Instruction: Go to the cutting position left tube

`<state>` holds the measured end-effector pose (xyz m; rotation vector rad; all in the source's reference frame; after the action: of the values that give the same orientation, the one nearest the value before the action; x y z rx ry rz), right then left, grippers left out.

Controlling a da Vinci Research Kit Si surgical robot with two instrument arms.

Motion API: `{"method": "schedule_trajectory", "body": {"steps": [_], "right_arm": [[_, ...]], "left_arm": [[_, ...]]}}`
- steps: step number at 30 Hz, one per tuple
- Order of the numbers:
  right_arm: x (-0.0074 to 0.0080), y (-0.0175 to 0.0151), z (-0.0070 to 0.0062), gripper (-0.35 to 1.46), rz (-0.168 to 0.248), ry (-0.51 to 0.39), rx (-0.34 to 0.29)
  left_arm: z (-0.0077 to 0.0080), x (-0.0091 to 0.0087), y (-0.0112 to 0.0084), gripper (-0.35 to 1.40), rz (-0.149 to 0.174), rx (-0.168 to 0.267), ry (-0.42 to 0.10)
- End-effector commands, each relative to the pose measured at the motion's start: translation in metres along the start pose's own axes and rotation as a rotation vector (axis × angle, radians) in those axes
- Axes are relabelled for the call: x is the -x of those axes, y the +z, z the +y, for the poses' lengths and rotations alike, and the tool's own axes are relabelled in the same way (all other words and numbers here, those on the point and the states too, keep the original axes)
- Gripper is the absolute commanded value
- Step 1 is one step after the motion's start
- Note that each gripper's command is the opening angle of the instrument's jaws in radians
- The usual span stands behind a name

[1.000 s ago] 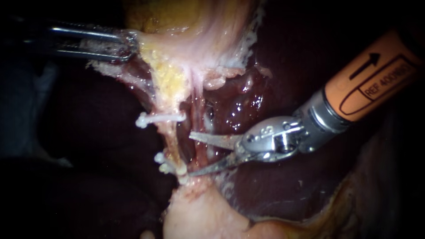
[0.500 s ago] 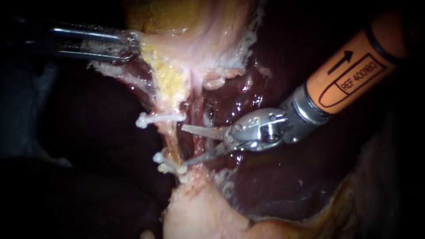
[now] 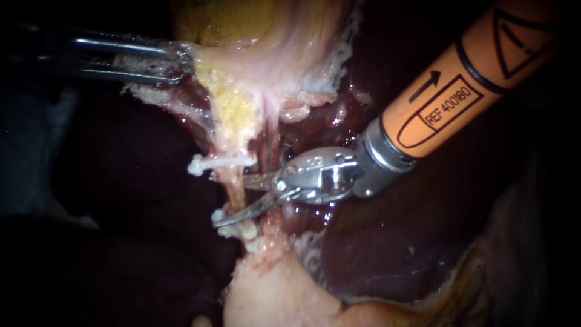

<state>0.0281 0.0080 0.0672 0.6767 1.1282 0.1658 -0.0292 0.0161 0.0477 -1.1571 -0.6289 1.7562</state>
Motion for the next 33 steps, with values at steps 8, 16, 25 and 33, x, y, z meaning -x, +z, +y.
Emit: {"method": "schedule_trajectory", "body": {"steps": [8, 16, 25, 33], "right_arm": [[-0.0013, 0.0022, 0.0002, 1.35, 0.026, 0.022, 0.004], [-0.0026, 0.0030, -0.0017, 1.36, 0.047, 0.040, -0.008], [-0.0043, 0.0030, -0.0045, 1.38, 0.064, 0.070, -0.029], [-0.0054, 0.0024, -0.0052, 1.40, 0.079, 0.073, -0.036]], "left_arm": [[0.0000, 0.0000, 0.0003, -0.35, -0.001, 0.001, 0.000], [-0.0002, 0.0000, 0.0003, -0.35, -0.001, 0.001, 0.000], [-0.0003, 0.0001, 0.0001, -0.35, -0.001, 0.002, 0.001], [-0.0003, 0.0001, 0.0001, -0.35, -0.001, 0.002, 0.001]]}}
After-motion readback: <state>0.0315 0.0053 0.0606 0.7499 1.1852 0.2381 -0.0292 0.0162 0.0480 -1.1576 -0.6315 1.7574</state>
